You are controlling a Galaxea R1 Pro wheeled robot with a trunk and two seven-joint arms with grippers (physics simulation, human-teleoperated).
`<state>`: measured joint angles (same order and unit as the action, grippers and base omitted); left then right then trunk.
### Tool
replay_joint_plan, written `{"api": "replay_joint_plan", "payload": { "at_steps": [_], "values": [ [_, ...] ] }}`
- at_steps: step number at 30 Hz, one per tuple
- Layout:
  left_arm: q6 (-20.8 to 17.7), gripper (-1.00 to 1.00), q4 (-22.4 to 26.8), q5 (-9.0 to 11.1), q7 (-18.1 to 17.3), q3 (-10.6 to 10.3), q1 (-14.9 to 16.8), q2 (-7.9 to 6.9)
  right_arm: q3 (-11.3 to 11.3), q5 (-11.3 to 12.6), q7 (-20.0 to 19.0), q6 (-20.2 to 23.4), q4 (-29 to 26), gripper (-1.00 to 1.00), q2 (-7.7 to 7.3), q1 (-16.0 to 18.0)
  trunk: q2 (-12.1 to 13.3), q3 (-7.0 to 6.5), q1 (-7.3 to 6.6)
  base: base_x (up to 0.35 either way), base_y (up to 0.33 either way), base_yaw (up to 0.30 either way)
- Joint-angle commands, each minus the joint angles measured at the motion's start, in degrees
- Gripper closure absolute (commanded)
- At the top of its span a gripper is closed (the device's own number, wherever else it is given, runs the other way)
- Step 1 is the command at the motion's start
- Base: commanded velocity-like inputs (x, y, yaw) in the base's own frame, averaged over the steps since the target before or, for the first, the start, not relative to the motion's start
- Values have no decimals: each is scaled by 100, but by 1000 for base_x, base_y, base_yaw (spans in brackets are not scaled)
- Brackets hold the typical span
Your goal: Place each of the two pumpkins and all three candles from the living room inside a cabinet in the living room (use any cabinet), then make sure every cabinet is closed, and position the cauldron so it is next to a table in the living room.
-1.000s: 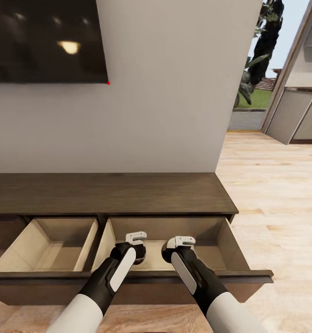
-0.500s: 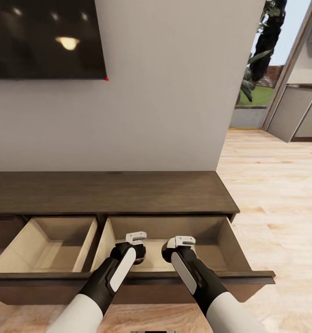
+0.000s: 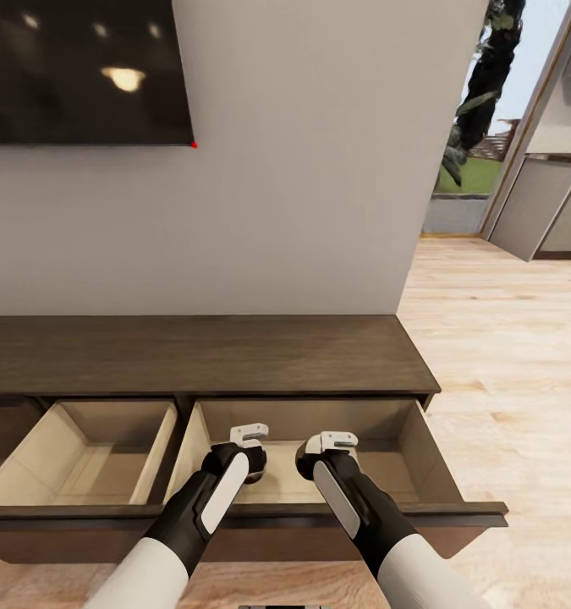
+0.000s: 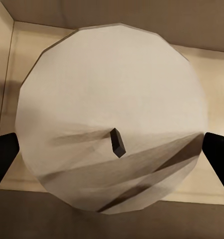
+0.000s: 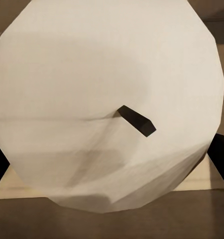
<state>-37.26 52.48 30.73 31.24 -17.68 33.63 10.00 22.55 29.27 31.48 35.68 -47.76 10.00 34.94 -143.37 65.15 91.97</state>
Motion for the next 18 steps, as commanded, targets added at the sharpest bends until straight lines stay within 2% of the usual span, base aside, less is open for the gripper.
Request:
{"api": "replay_joint_plan", "payload": {
  "at_steps": [1,11,18],
  "values": [
    [-5,100,9,56,62,-9,3,0,9,48,51,9,-6,100,0,4,-2,5,-1,1,0,0],
    [-8,100,17,56,92,-7,3,0,11,43,51,-8,-6,100,0,4,-4,27,1,0,0,0],
    [-9,100,17,56,93,-7,3,0,8,43,51,-9,-6,100,0,4,-12,160,17,0,0,0]
  ]
}}
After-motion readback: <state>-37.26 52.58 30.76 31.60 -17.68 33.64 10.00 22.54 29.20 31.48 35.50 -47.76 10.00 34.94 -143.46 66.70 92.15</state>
